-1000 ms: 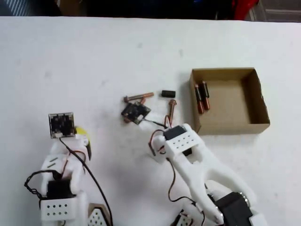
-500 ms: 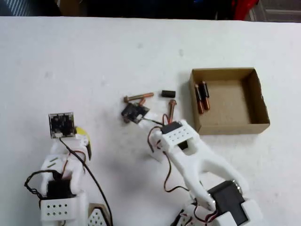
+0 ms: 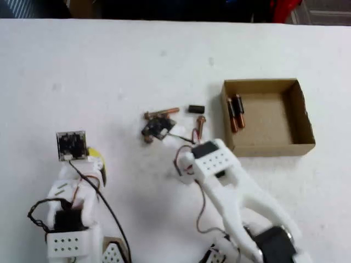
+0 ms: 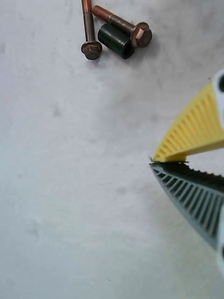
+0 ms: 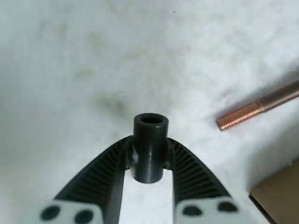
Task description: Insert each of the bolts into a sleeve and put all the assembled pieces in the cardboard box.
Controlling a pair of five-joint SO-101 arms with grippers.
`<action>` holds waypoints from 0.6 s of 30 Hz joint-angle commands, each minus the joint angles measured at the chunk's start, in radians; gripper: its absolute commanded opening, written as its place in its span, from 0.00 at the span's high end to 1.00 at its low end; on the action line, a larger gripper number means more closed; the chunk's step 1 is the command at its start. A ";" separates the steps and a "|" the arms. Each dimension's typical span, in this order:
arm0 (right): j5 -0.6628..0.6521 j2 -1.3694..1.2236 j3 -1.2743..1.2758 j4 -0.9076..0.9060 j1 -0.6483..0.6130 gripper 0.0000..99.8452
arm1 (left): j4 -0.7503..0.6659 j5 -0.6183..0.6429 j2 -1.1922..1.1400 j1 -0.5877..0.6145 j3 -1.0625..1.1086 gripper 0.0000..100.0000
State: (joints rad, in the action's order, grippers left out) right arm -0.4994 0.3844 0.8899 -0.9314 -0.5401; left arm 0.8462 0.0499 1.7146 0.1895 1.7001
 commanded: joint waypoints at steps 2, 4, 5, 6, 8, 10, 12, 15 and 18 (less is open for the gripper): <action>0.092 0.251 0.000 -0.079 -0.005 0.98 | 0.026 -0.009 0.007 -0.012 0.000 0.98; 0.104 0.355 0.000 -0.131 -0.005 0.98 | 0.026 -0.009 0.007 -0.012 0.000 0.98; 0.107 0.407 0.000 -0.154 -0.005 0.98 | 0.026 -0.009 0.007 -0.012 0.000 0.98; 0.110 0.461 0.000 -0.174 -0.005 0.98 | 0.026 -0.009 0.007 -0.012 0.000 0.98; 0.110 0.562 0.003 -0.200 -0.005 0.98 | 0.026 -0.011 0.007 -0.012 0.000 0.98; 0.110 0.659 0.021 -0.209 -0.007 0.98 | 0.026 -0.011 0.007 -0.012 0.000 0.98; 0.110 0.743 0.055 -0.206 -0.005 0.98 | 0.026 -0.057 0.007 -0.012 0.000 0.98; 0.110 0.858 0.109 -0.205 -0.005 0.98 | 0.026 -0.204 0.007 -0.012 0.000 0.98; 0.112 0.946 0.160 -0.203 -0.004 0.98 | 0.026 -0.295 0.007 -0.012 0.000 0.98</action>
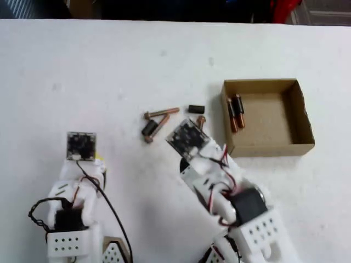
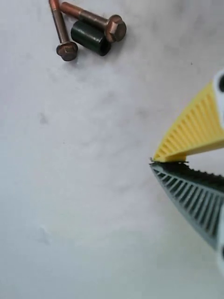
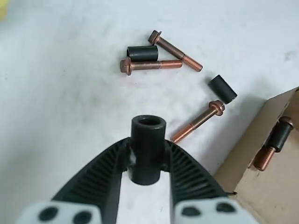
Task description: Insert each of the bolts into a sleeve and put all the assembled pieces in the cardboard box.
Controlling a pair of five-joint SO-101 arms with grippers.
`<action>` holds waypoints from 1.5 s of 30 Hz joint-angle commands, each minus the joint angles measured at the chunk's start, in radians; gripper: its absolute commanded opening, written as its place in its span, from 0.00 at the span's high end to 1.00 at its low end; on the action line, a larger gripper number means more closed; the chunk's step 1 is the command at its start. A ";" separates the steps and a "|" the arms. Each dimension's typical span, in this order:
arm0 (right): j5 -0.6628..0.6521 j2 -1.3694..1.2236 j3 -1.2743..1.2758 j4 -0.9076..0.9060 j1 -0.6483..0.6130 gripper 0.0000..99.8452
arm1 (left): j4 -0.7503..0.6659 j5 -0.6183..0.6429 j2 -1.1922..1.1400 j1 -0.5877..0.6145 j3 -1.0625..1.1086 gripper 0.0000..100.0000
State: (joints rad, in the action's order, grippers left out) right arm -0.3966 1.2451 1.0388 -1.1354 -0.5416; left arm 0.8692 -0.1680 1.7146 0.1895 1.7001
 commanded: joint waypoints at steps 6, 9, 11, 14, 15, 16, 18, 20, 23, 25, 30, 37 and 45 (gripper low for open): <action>0.009 0.225 0.069 0.001 -0.002 0.98 | 0.003 -0.089 0.007 -0.012 0.000 0.98; 0.009 0.272 0.087 0.001 -0.002 0.98 | 0.003 -0.091 0.007 -0.012 0.000 0.98; 0.009 0.292 0.098 0.001 -0.002 0.98 | 0.003 -0.091 0.007 -0.012 0.000 0.98; 0.009 0.315 0.123 0.001 -0.002 0.98 | 0.005 -0.094 0.007 -0.012 0.000 0.98; 0.009 0.321 0.132 0.001 -0.002 0.98 | 0.005 -0.094 0.007 -0.012 0.000 0.98; 0.009 0.329 0.140 0.004 -0.001 0.98 | 0.005 -0.094 0.007 -0.012 0.000 0.98; 0.009 0.344 0.158 0.025 0.025 0.98 | 0.005 -0.094 0.007 -0.012 0.000 0.98; 0.009 0.363 0.186 0.051 0.067 0.98 | 0.005 -0.094 0.007 -0.010 0.000 0.98; 0.009 0.390 0.235 0.077 0.108 0.98 | 0.005 -0.094 0.007 -0.010 0.000 0.98; 0.009 0.414 0.261 0.093 0.116 0.98 | 0.005 -0.095 0.007 -0.010 0.000 0.98; 0.043 0.499 0.292 0.094 0.116 0.98 | 0.003 -0.098 0.007 -0.012 0.000 0.98; 0.061 0.555 0.333 0.097 0.116 0.98 | 0.008 -0.189 0.007 -0.013 -0.005 0.98; 0.127 0.555 0.336 0.124 0.117 0.98 | 0.216 -0.247 0.002 -0.077 -0.219 0.98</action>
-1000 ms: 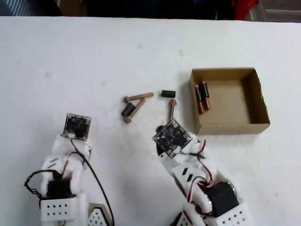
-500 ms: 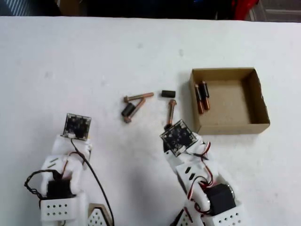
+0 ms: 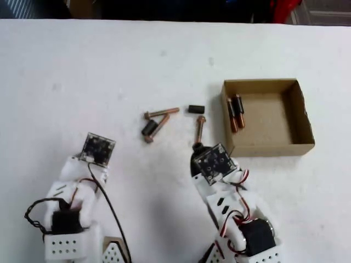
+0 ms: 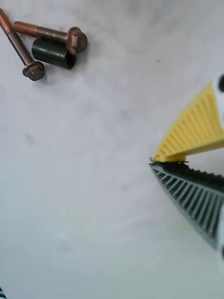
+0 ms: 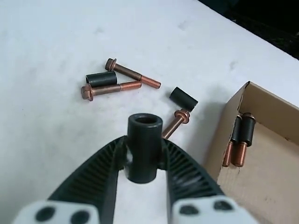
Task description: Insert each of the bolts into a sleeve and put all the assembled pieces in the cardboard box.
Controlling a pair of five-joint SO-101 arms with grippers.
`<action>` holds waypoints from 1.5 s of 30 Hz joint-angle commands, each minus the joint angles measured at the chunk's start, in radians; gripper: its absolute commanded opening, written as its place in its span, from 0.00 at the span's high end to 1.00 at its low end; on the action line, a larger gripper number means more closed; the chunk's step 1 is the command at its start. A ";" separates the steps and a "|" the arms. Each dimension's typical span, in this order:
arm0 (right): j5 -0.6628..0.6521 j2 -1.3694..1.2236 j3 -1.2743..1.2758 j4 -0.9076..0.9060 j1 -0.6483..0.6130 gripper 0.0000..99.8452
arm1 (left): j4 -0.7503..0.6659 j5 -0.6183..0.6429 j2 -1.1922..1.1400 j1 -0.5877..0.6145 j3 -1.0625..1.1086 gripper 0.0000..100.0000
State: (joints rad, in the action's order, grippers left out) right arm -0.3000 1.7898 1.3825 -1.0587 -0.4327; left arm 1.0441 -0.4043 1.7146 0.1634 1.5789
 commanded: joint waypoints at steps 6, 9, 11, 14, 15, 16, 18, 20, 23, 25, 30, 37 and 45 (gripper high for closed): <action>0.040 0.010 0.035 0.108 0.008 0.98 | 0.120 -0.046 -0.008 -0.116 -0.256 0.98; 0.040 0.010 0.098 0.205 0.008 0.98 | 0.146 -0.091 -0.104 -0.116 -0.328 0.98; 0.040 0.010 0.133 0.257 0.008 0.98 | 0.140 -0.091 -0.208 -0.117 -0.376 0.98; 0.040 0.010 0.164 0.308 0.025 0.98 | 0.138 -0.092 -0.378 -0.119 -0.480 0.98; 0.040 0.010 0.170 0.325 0.039 0.98 | 0.138 -0.092 -0.432 -0.119 -0.517 0.98; 0.040 0.010 0.181 0.349 0.053 0.98 | 0.138 -0.092 -0.484 -0.119 -0.557 0.98; 0.040 0.010 0.212 0.406 0.079 0.98 | 0.138 -0.092 -0.584 -0.119 -0.634 0.98; 0.040 0.010 0.250 0.470 0.096 0.98 | 0.138 -0.092 -0.674 -0.119 -0.701 0.98; 0.040 0.010 0.281 0.521 0.105 0.98 | 0.138 -0.092 -0.796 -0.125 -0.779 0.98; 0.040 0.010 0.284 0.526 0.105 0.98 | 0.140 -0.092 -0.875 -0.159 -0.819 0.98; 0.038 0.010 0.285 0.526 0.105 0.98 | 0.138 -0.086 -1.053 -0.312 -0.916 0.98; 0.035 0.010 0.287 0.527 0.107 0.98 | 0.138 -0.084 -1.348 -0.407 -1.083 0.97; 0.038 0.010 0.307 0.519 0.105 0.98 | 0.146 -0.084 -1.712 -0.410 -1.304 0.88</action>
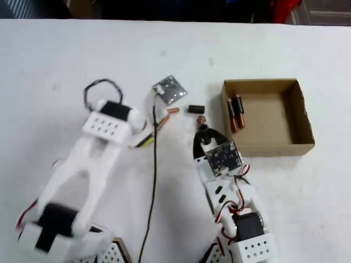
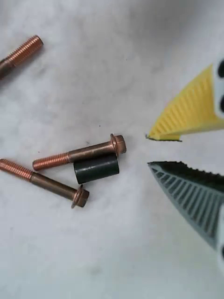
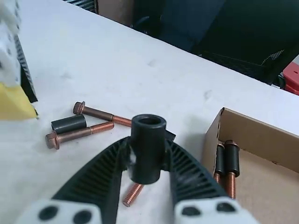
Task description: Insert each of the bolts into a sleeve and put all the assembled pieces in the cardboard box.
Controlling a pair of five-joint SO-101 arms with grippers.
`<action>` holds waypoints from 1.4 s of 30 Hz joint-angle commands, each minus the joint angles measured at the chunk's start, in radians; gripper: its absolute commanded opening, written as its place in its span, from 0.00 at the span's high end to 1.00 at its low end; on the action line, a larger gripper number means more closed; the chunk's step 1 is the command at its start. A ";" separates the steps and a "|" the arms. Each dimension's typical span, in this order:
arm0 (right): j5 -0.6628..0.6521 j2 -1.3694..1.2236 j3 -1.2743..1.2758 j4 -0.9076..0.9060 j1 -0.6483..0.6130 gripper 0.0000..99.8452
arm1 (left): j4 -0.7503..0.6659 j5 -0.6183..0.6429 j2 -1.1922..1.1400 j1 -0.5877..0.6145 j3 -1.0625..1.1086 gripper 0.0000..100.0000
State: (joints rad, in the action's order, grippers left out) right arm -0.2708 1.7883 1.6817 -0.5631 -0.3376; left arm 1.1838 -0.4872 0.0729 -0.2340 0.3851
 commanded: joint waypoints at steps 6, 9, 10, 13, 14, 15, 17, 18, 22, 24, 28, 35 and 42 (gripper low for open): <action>0.009 0.012 0.008 0.022 0.010 0.98 | 0.006 -0.002 -0.226 -0.013 -0.245 0.88; 0.009 0.012 0.008 0.022 0.010 0.98 | 0.006 -0.002 -0.318 -0.013 -0.302 0.88; 0.009 0.012 0.008 0.022 0.010 0.98 | 0.008 -0.002 -0.349 -0.013 -0.324 0.88; 0.009 0.012 0.008 0.022 0.010 0.98 | 0.009 -0.002 -0.420 -0.015 -0.382 0.87; 0.009 0.012 0.008 0.022 0.010 0.98 | 0.018 -0.002 -0.438 -0.021 -0.400 0.87; 0.009 0.012 0.008 0.022 0.010 0.98 | 0.035 -0.002 -0.455 -0.025 -0.423 0.85; 0.009 0.012 0.008 0.022 0.010 0.98 | 0.078 -0.002 -0.484 -0.044 -0.466 0.83; 0.009 0.012 0.008 0.022 0.010 0.98 | 0.094 -0.002 -0.498 -0.051 -0.486 0.83; 0.009 0.012 0.008 0.022 0.010 0.98 | 0.101 -0.002 -0.545 -0.048 -0.540 0.83; 0.009 0.012 0.008 0.022 0.010 0.98 | 0.100 -0.002 -0.573 -0.047 -0.552 0.83; 0.009 0.012 0.008 0.022 0.010 0.98 | 0.100 -0.002 -0.618 -0.047 -0.577 0.84; 0.009 0.012 0.008 0.022 0.010 0.98 | 0.106 -0.005 -0.636 0.004 -0.615 0.83; 0.009 0.012 0.008 0.007 0.010 0.98 | 0.106 -0.006 -0.638 -0.004 -0.529 0.83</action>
State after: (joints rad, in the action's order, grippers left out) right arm -0.2708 1.7883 1.6817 -0.5631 -0.3360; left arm 1.2774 -0.4872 -0.5777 -0.2432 -0.1473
